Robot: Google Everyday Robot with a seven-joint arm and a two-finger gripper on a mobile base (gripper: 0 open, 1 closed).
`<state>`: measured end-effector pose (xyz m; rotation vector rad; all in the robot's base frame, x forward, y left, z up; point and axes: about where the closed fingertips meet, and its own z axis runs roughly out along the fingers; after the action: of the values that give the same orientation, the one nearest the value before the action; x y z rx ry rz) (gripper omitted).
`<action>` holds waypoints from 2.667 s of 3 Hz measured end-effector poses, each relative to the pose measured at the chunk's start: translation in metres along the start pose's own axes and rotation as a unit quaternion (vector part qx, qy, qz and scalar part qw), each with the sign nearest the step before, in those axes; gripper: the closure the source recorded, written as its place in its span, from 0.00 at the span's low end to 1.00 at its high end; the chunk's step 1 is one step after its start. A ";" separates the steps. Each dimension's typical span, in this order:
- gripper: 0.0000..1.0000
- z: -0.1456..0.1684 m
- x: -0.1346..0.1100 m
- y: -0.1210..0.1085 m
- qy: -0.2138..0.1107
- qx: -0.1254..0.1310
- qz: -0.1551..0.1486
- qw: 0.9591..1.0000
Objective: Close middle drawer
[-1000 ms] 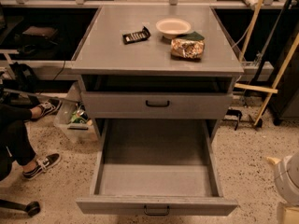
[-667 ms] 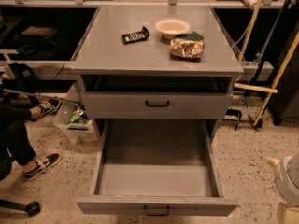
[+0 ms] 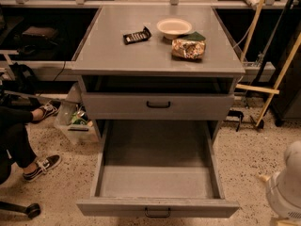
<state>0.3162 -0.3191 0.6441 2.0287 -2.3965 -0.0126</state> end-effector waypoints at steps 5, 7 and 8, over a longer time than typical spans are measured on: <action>0.00 0.254 -0.045 0.039 -0.101 -0.200 -0.100 0.969; 0.00 0.254 -0.082 0.006 -0.173 -0.156 -0.101 0.967; 0.00 0.179 -0.089 -0.007 -0.226 -0.042 -0.081 0.970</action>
Offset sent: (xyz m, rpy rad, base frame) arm -0.0697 0.0430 -0.2297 0.2814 0.2659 0.2129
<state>0.3370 -0.2317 0.4655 2.3841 -2.3863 -0.6304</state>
